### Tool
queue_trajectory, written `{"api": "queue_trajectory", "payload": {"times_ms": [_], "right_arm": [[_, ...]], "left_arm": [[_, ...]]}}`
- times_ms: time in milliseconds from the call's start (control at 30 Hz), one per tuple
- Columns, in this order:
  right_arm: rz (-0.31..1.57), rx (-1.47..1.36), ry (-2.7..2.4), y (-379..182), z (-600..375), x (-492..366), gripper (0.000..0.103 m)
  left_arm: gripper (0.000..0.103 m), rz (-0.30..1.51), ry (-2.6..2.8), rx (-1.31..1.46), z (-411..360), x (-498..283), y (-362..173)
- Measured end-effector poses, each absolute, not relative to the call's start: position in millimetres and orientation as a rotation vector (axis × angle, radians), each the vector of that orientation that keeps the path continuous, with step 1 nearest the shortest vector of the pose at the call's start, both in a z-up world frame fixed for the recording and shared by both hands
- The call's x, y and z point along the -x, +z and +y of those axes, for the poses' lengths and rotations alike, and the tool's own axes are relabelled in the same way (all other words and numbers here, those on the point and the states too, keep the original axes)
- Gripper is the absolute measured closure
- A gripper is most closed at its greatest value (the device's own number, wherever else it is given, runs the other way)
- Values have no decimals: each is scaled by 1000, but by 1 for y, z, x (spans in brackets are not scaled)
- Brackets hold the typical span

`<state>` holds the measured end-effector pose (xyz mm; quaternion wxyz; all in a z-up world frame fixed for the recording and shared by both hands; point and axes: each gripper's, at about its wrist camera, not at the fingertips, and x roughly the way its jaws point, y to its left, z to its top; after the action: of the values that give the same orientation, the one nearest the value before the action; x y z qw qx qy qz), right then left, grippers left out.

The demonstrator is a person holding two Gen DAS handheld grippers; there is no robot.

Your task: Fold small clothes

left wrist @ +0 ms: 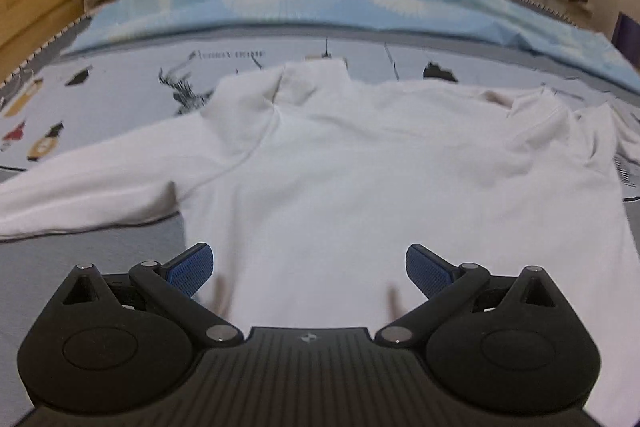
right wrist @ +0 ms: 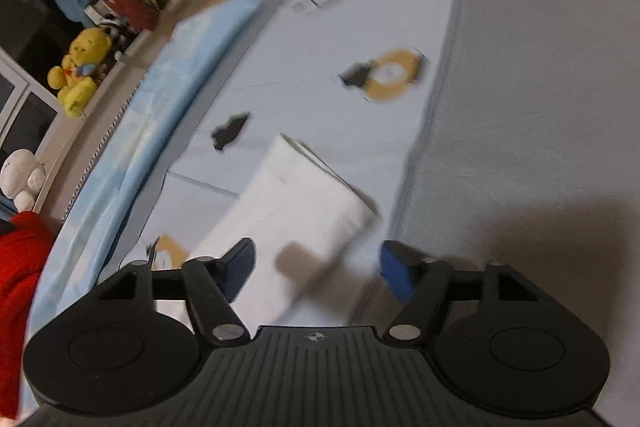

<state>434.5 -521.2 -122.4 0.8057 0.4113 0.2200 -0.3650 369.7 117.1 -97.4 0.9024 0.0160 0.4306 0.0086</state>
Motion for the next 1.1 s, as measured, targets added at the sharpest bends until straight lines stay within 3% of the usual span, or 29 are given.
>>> {"api": "queue_trajectory", "payload": {"times_ms": [33, 67, 100, 133, 433, 533, 600, 667, 700, 833, 1100], "right_arm": [[472, -813, -774, -122, -518, -445, 34], [499, -750, -759, -124, -515, -456, 72], [530, -687, -735, -125, -511, -465, 98], [567, -646, -716, -124, -509, -471, 100], [477, -408, -964, -58, -552, -383, 101], [568, -456, -998, -71, -576, -358, 98], [668, -502, -1052, -91, -588, -351, 87], [723, -545, -1082, -104, -591, -347, 54], [708, -558, -1108, -106, -587, -344, 51], [611, -454, -1046, -84, -538, -354, 50], [624, -225, -274, -57, -368, -446, 53]], "left_arm": [[0, 901, 18, -35, 118, -375, -101], [0, 910, 17, -40, 117, -378, -104], [0, 917, 17, -46, 118, -380, -104], [0, 921, 13, -51, 117, -382, -105], [0, 912, 23, -93, 115, -381, -105], [0, 912, 19, -99, 113, -379, -104], [0, 907, 19, -109, 111, -378, -104], [0, 900, 21, -122, 108, -377, -104], [0, 896, 26, -129, 107, -377, -104], [0, 889, 40, -140, 109, -379, -103], [0, 799, 88, -145, 124, -397, -81]]}}
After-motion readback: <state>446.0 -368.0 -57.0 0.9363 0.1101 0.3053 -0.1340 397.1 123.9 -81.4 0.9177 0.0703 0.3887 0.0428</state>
